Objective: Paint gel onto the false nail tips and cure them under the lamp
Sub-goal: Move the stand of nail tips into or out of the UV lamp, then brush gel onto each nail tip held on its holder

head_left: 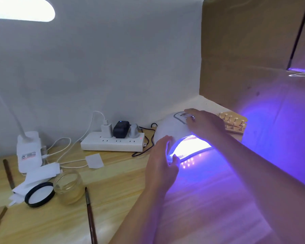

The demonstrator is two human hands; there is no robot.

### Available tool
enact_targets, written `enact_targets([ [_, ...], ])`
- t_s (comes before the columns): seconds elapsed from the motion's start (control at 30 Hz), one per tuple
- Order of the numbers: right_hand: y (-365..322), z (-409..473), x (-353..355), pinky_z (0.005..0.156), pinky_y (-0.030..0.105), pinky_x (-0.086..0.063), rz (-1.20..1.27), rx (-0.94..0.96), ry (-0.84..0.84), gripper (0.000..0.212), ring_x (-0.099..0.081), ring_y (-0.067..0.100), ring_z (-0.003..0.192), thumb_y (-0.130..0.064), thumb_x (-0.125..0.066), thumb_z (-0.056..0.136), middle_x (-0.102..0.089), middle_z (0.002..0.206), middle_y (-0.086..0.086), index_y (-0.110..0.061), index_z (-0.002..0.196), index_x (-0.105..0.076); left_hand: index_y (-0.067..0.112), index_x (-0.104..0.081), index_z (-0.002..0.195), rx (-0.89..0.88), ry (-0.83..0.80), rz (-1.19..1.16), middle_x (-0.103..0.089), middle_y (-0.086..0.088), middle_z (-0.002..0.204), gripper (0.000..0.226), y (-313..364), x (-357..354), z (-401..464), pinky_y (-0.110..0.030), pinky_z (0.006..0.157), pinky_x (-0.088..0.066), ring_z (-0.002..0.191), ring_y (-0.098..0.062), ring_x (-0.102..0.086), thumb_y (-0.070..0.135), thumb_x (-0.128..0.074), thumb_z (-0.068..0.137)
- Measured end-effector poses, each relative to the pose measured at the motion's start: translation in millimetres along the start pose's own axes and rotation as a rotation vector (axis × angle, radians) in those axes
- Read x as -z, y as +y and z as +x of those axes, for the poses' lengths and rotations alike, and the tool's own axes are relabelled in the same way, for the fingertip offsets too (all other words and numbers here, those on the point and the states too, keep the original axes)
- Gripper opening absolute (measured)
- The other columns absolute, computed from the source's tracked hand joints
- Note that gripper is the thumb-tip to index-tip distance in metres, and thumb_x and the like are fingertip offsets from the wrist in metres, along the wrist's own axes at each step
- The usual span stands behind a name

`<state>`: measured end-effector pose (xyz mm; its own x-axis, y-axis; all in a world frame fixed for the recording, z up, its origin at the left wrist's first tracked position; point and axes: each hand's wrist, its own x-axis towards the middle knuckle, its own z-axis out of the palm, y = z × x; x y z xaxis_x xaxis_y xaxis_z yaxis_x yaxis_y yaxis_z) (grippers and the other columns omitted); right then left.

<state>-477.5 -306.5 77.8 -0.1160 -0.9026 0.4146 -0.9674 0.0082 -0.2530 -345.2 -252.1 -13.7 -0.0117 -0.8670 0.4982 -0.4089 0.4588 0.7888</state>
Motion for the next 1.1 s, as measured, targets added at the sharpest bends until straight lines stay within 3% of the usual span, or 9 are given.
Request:
enact_targets([
  [0.13,-9,-27,-7,0.063,0.028,-0.029,0.238,-0.025,0.236,0.037,-0.057,0.029,0.095,-0.023,-0.039,0.093,-0.062,0.097,0.005,-0.026,0.129,-0.048,0.017,-0.049,0.125,-0.017,0.063,0.066,-0.045,0.024,0.112,0.046,0,-2,1,-0.005,0.088,-0.031,0.106,0.004,-0.043,0.004,-0.057,0.082],
  [0.27,-46,-47,10,0.053,0.026,-0.03,0.984,-0.371,0.433,0.022,-0.046,0.019,0.065,-0.021,-0.047,0.087,-0.053,0.062,-0.003,-0.014,0.075,-0.064,0.009,-0.051,0.124,-0.145,0.061,0.22,-0.054,-0.001,0.124,0.043,1,3,-7,-0.02,0.093,-0.035,0.116,-0.018,-0.047,0.002,-0.055,0.081],
  [0.33,-72,-64,18,0.049,0.023,-0.029,1.429,-0.627,0.533,0.033,-0.036,0.016,0.052,-0.019,-0.046,0.084,-0.038,0.046,-0.008,-0.019,0.051,-0.051,0.011,-0.047,0.127,-0.14,-0.003,0.231,-0.05,-0.002,0.128,0.043,5,1,-3,-0.026,0.092,-0.036,0.119,-0.019,-0.045,0.006,-0.051,0.085],
  [0.43,-105,-106,11,0.039,0.011,-0.03,1.769,-0.847,0.768,0.038,-0.029,0.009,0.036,-0.012,-0.043,0.085,-0.024,0.041,-0.012,-0.019,0.05,-0.029,0.027,-0.046,0.123,-0.036,0.072,0.287,-0.055,0.011,0.117,0.031,22,3,4,-0.022,0.084,-0.043,0.113,-0.008,-0.053,0.032,-0.045,0.092],
  [0.5,-114,-129,1,0.045,0.014,-0.039,1.733,-0.845,0.788,0.035,-0.035,0.007,0.037,-0.013,-0.044,0.085,-0.028,0.047,-0.009,-0.017,0.054,-0.028,0.024,-0.044,0.127,-0.15,0.124,0.407,-0.054,0.003,0.12,0.043,21,7,4,-0.023,0.085,-0.04,0.11,-0.016,-0.054,0.02,-0.052,0.085],
  [0.57,-114,-138,-7,0.055,0.024,-0.044,1.673,-0.827,0.76,0.033,-0.033,0.012,0.049,-0.015,-0.044,0.085,-0.028,0.057,-0.003,-0.016,0.056,-0.028,0.01,-0.04,0.135,-0.188,-0.066,0.49,-0.042,-0.011,0.132,0.052,22,15,-7,-0.031,0.096,-0.03,0.12,-0.026,-0.042,0.008,-0.048,0.083],
  [0.7,-110,-135,-6,0.05,0.023,-0.028,1.606,-0.695,0.565,0.031,-0.027,0.014,0.053,-0.018,-0.044,0.086,-0.029,0.056,-0.001,-0.017,0.057,-0.032,0.023,-0.049,0.13,-0.165,0.076,0.587,-0.053,0.009,0.122,0.056,24,35,-27,-0.023,0.09,-0.038,0.112,-0.005,-0.049,0.03,-0.028,0.079],
  [0.83,-118,-131,-4,0.038,0.019,-0.017,1.751,-0.577,0.339,0.029,-0.022,0.011,0.038,-0.02,-0.043,0.087,-0.03,0.04,-0.009,-0.018,0.058,-0.036,0.019,-0.023,0.143,-0.282,0.081,0.557,-0.04,0.001,0.133,0.067,32,87,-49,-0.032,0.093,-0.022,0.114,-0.014,-0.029,0.011,-0.045,0.08],
  [1.1,-178,-154,-13,0.037,0.013,-0.023,1.451,0.061,-0.032,0.043,-0.026,0.004,0.035,-0.012,-0.051,0.09,-0.034,0.037,-0.01,-0.017,0.048,-0.042,0.023,-0.039,0.127,-0.375,0.351,0.532,-0.048,0.009,0.099,0.05,12,250,-135,-0.022,0.084,-0.033,0.088,-0.002,-0.045,0.013,-0.045,0.079],
])
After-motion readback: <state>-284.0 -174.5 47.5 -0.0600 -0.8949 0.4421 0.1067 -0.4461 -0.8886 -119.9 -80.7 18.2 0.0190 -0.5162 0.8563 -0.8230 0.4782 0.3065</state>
